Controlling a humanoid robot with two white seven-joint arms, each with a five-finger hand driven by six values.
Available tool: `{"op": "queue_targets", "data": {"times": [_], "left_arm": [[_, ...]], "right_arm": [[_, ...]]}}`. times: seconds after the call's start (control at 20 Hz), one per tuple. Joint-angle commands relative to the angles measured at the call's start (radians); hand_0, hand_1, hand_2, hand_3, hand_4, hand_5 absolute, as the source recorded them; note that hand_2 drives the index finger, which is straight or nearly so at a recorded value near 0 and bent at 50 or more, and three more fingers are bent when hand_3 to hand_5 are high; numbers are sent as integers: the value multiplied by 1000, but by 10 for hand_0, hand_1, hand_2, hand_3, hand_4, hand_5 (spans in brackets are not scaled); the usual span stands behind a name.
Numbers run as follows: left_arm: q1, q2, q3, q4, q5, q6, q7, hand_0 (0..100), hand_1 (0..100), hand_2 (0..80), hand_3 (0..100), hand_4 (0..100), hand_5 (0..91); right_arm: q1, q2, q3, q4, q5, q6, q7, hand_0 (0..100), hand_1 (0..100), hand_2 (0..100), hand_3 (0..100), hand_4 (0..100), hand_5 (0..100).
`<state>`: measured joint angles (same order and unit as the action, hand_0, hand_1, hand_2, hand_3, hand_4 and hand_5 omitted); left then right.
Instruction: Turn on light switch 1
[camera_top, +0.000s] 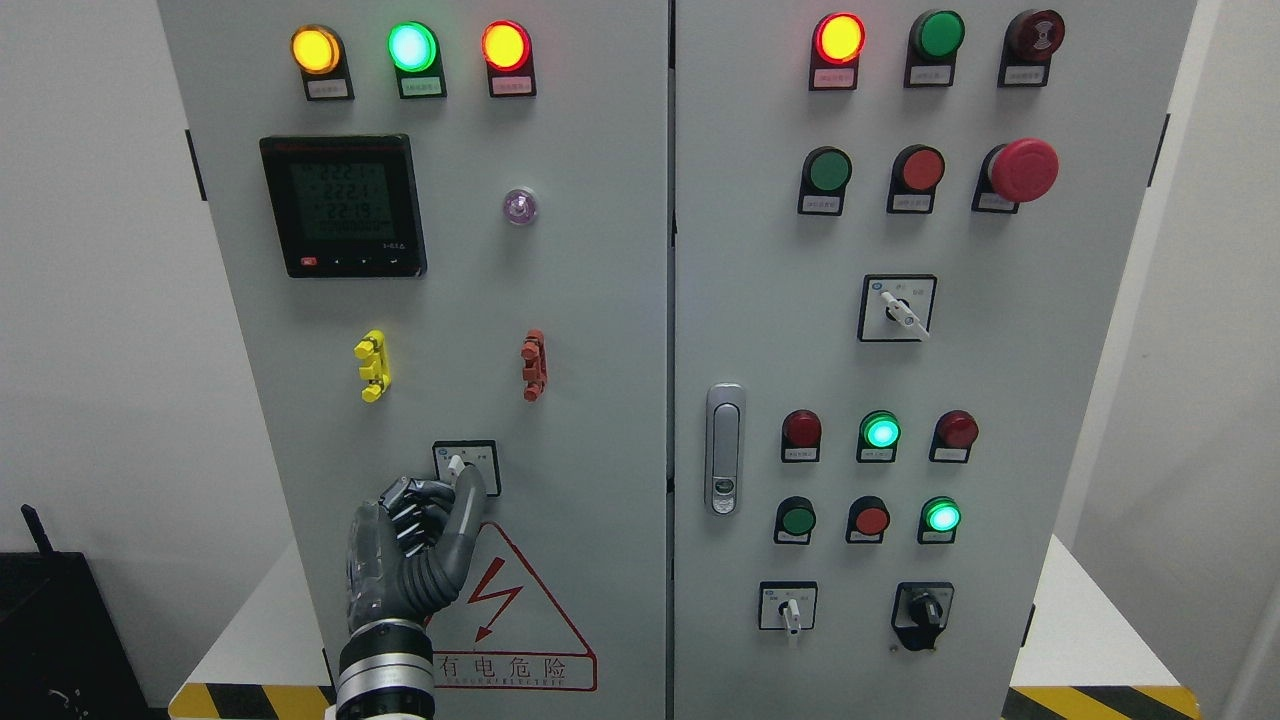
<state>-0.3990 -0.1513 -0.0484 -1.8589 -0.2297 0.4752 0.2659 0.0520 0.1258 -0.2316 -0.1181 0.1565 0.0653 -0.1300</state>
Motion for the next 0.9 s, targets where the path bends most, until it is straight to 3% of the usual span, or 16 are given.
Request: {"op": "queue_targets", "data": {"times": [0.0, 0.85], "left_arm": [[-1, -1, -1, 1, 1, 0, -4, 537, 520, 604, 921, 939, 865], [-3, 1, -1, 1, 1, 0, -4, 625, 468, 599, 921, 938, 865]], "right_arm": [[0, 0, 0, 0, 0, 1, 0, 307, 0, 0, 0, 0, 0], [0, 0, 0, 0, 0, 1, 0, 307, 0, 0, 0, 0, 0]]}}
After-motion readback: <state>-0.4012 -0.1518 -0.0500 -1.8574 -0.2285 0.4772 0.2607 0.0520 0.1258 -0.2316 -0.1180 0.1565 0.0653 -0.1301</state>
